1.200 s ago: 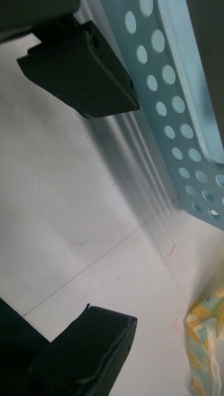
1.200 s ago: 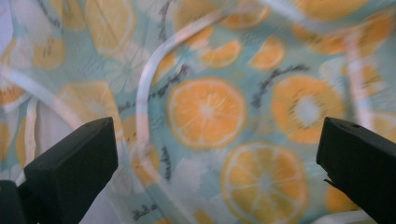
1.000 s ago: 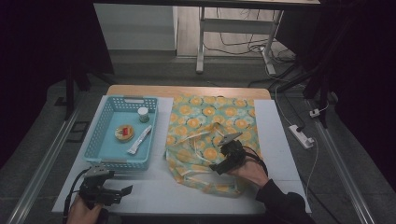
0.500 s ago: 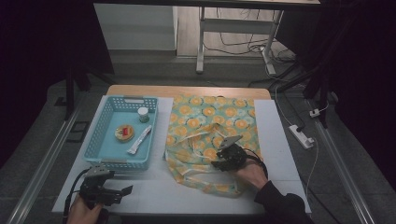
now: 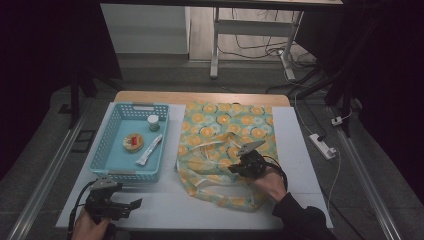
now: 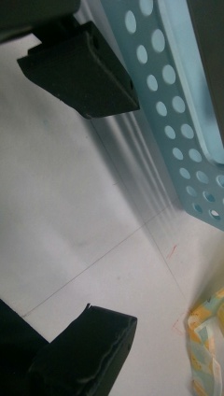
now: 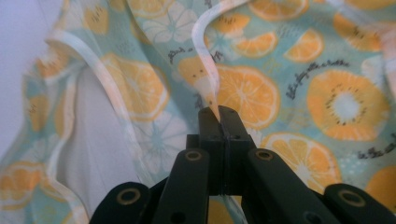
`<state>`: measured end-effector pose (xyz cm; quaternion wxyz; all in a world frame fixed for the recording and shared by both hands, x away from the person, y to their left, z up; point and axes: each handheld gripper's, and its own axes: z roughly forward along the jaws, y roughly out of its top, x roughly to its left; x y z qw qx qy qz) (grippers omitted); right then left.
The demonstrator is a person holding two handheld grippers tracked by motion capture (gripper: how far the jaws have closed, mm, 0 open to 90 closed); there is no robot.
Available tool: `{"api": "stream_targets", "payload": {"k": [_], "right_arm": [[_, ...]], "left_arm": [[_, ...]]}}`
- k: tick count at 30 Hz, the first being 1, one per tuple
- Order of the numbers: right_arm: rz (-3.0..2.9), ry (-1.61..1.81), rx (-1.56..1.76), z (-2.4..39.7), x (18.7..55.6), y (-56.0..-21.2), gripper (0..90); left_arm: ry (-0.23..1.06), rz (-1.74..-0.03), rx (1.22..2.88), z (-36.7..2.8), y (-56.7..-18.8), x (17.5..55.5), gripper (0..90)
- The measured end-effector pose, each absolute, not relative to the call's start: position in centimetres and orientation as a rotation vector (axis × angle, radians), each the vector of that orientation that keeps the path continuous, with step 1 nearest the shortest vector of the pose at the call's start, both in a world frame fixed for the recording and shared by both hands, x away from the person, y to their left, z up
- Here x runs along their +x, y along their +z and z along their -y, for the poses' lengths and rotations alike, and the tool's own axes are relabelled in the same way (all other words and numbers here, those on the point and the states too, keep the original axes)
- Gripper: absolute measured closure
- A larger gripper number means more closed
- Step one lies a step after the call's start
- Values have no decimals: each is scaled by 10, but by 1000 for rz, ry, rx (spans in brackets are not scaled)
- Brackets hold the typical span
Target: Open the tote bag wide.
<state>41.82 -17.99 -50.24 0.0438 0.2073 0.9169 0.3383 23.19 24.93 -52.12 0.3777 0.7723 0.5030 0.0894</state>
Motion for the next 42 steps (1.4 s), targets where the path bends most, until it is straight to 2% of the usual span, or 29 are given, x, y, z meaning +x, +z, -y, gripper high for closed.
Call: {"api": "stream_targets", "payload": {"k": [42], "right_arm": [[-2566,1265,696,169,441,-425,900]], "left_arm": [[217,-1297,1958,-251,-522,233,23]]}}
